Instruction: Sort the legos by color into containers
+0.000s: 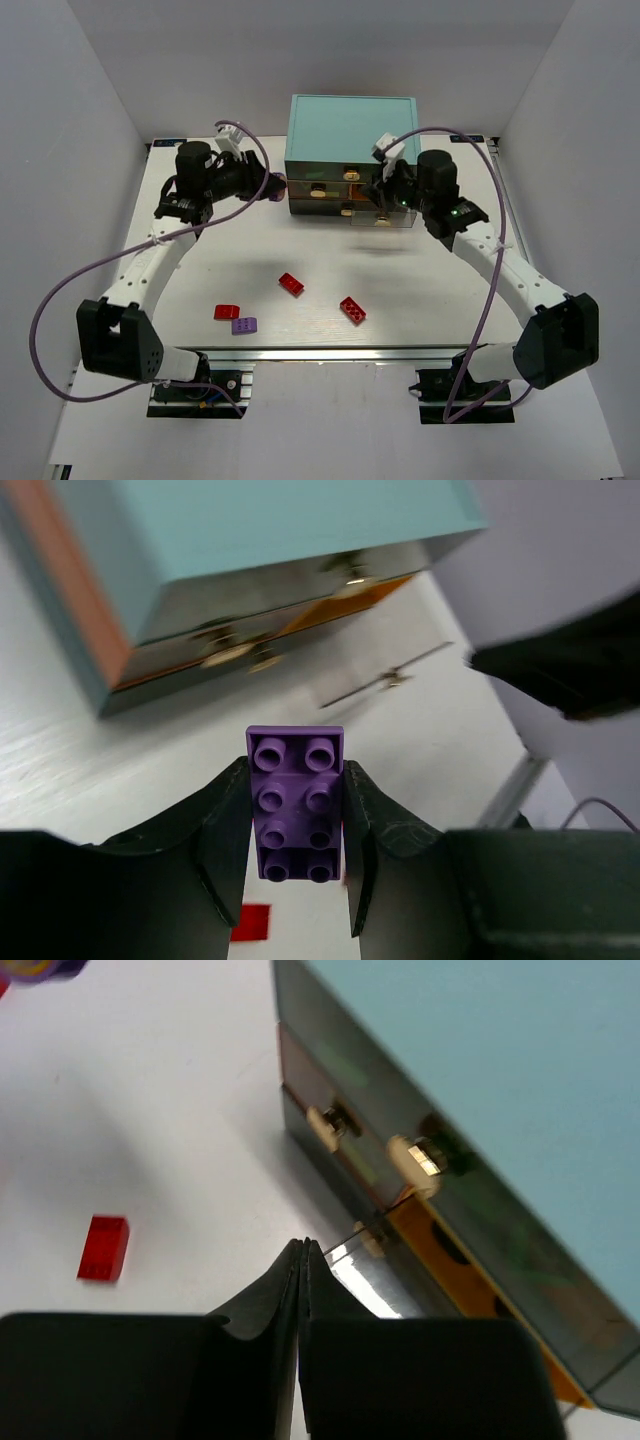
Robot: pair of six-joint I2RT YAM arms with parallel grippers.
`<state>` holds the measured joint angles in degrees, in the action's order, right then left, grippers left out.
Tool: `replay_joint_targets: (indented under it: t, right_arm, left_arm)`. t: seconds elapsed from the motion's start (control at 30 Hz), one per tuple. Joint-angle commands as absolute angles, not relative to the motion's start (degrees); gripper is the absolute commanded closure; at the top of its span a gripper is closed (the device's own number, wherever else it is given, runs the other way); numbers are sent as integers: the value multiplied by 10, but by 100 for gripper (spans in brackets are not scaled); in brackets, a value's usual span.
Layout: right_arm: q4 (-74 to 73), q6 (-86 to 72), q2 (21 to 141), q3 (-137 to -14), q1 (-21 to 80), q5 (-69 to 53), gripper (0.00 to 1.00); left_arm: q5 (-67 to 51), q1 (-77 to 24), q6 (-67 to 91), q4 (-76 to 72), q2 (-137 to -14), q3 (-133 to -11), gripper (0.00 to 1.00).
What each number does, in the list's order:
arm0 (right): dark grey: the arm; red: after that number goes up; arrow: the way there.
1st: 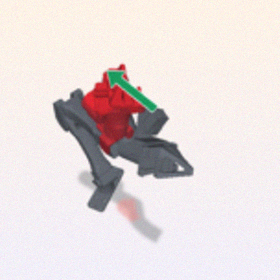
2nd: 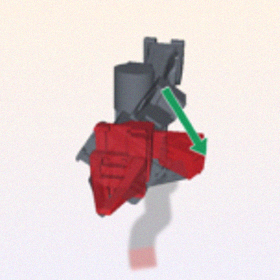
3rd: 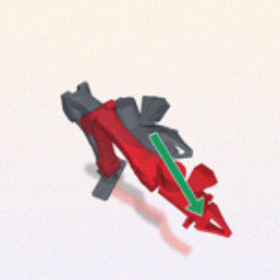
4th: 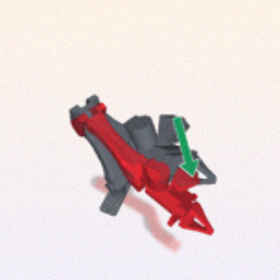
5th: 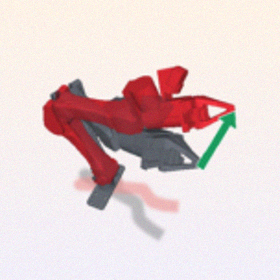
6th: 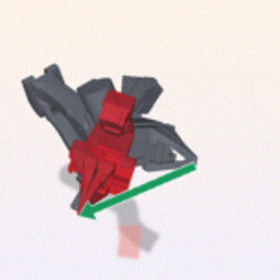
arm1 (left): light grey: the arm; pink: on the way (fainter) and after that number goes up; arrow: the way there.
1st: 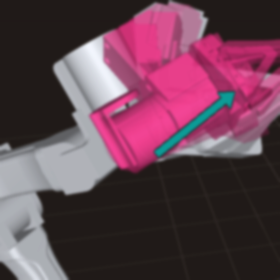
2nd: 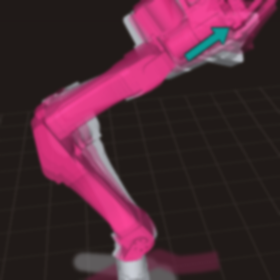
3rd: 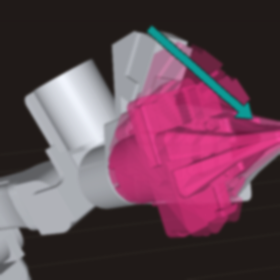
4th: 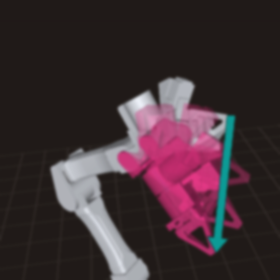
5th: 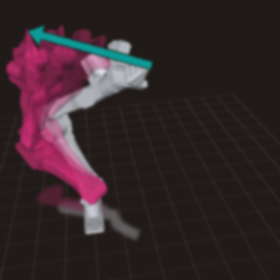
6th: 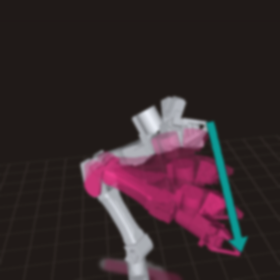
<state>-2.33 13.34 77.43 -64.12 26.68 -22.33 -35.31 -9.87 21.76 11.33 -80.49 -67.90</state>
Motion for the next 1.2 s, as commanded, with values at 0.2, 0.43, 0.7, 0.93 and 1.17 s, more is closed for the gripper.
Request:
replay_joint_targets:
  t: [0.2,0.43,0.7,0.93,1.17]
  right_arm:
    - [12,4,751,-745,202,-170,100]
    - [3,-23,715,-740,164,-148,100]
    - [9,-43,675,-696,136,-178,100]
    - [17,-50,669,-672,131,-246,100]
    - [40,-33,657,-650,129,-286,96]
  left_arm:
    - [-387,-225,219,16,-839,-731,94]
    - [-313,-333,109,88,-972,-885,94]
    - [-267,-385,27,55,-1061,-935,92]
    - [-213,-402,1,32,-1126,-975,86]
    - [-159,-402,-45,52,-1175,-1027,69]
